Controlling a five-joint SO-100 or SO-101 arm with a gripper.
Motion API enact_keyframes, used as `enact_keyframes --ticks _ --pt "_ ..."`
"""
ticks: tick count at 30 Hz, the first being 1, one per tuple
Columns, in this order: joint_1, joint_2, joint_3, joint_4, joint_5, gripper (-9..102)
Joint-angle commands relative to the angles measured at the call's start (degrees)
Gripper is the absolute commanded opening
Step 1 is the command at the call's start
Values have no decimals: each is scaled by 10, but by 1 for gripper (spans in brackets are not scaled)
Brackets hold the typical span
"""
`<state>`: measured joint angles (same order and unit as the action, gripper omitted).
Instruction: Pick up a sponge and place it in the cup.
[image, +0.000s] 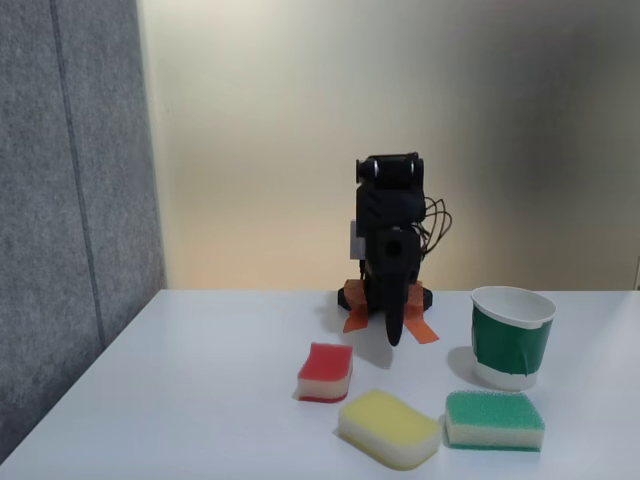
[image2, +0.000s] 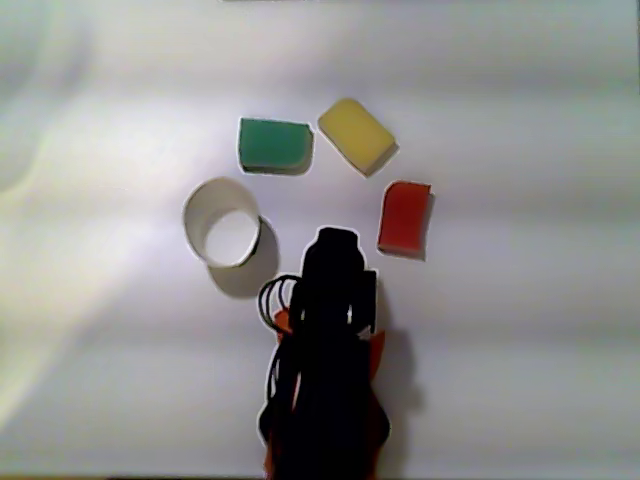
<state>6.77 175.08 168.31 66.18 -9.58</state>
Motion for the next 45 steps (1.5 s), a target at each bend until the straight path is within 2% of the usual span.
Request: enact_keyframes --ticks 1,7,12,21,27,32,40,45 --pt "11 -120 -103 -12 -34 0" --pt "7 -268 -220 -18 -75 0" --pt "4 -375 -331 18 -130 0" --pt "16 -465 -418 26 -240 0" --pt "31 -461 -384 -33 -337 0" --pt "18 -418 -338 -51 -397 0" --pt "-21 -273 -230 -60 -410 0" --pt "18 -310 -294 -62 -435 0"
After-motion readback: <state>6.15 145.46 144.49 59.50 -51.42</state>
